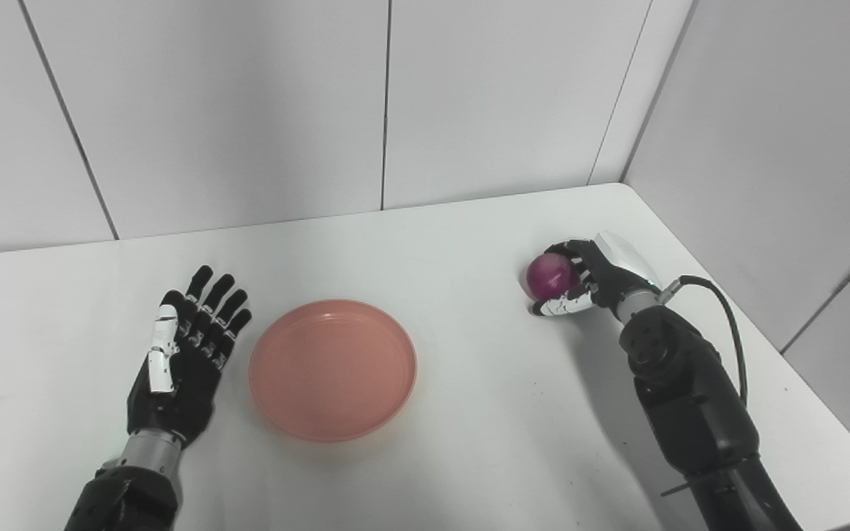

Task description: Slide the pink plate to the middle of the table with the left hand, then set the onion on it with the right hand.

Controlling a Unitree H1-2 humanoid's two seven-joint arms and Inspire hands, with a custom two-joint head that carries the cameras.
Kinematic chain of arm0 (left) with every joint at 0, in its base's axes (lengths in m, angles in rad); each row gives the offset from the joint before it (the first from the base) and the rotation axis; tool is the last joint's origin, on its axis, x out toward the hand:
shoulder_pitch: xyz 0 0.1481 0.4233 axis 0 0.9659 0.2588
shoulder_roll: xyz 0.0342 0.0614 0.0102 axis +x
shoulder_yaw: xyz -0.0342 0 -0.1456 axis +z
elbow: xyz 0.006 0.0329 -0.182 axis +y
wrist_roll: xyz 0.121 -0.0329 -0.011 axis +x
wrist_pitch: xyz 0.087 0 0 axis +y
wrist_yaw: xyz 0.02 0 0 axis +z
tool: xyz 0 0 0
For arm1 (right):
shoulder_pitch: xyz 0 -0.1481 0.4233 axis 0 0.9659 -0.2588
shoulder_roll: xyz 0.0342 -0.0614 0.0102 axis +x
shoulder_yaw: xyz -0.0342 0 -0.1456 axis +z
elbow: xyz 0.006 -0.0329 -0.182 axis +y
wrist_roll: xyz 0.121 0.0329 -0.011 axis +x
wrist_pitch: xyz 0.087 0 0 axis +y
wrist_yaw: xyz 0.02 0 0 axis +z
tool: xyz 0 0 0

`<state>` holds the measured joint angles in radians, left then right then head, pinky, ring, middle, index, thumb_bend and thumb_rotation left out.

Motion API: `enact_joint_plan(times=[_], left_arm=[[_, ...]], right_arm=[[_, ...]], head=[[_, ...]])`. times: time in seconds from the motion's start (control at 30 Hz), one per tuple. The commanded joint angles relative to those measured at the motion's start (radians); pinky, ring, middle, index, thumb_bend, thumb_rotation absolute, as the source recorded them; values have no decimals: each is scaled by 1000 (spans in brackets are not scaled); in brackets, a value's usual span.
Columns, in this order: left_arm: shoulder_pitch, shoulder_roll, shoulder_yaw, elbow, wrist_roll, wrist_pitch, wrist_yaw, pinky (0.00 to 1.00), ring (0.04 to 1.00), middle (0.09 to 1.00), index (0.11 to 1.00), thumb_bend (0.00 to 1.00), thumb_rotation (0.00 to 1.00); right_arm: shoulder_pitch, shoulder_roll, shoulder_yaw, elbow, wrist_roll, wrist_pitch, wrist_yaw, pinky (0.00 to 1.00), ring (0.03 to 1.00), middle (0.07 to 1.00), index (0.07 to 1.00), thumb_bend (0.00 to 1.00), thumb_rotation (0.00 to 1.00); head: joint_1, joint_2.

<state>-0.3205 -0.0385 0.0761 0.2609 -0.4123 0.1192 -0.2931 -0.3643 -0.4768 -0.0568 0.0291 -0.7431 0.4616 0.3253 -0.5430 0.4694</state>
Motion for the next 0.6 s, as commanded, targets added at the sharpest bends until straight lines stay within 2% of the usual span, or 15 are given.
enact_joint_plan(times=[0.0, 0.1, 0.3, 0.57], left_arm=[[49, 9, 2, 34, 5, 38, 11, 958, 946, 959, 962, 458, 1000], [50, 9, 3, 33, 4, 40, 11, 959, 947, 960, 963, 456, 1000], [47, 10, 4, 37, 5, 38, 13, 957, 947, 961, 963, 456, 1000], [49, 6, 6, 31, 2, 43, 15, 953, 942, 956, 962, 458, 1000]], right_arm=[[-5, -22, 8, 2, 16, -17, -42, 437, 510, 577, 500, 540, 137], [-2, -25, 21, 16, 32, -37, -88, 371, 449, 525, 488, 521, 132], [1, -31, 46, 29, 57, -59, -155, 312, 392, 472, 485, 516, 129], [3, -25, 59, 4, 62, -30, -197, 335, 415, 490, 485, 517, 131]], head=[[1, 1], [1, 1], [3, 2], [12, 4]])
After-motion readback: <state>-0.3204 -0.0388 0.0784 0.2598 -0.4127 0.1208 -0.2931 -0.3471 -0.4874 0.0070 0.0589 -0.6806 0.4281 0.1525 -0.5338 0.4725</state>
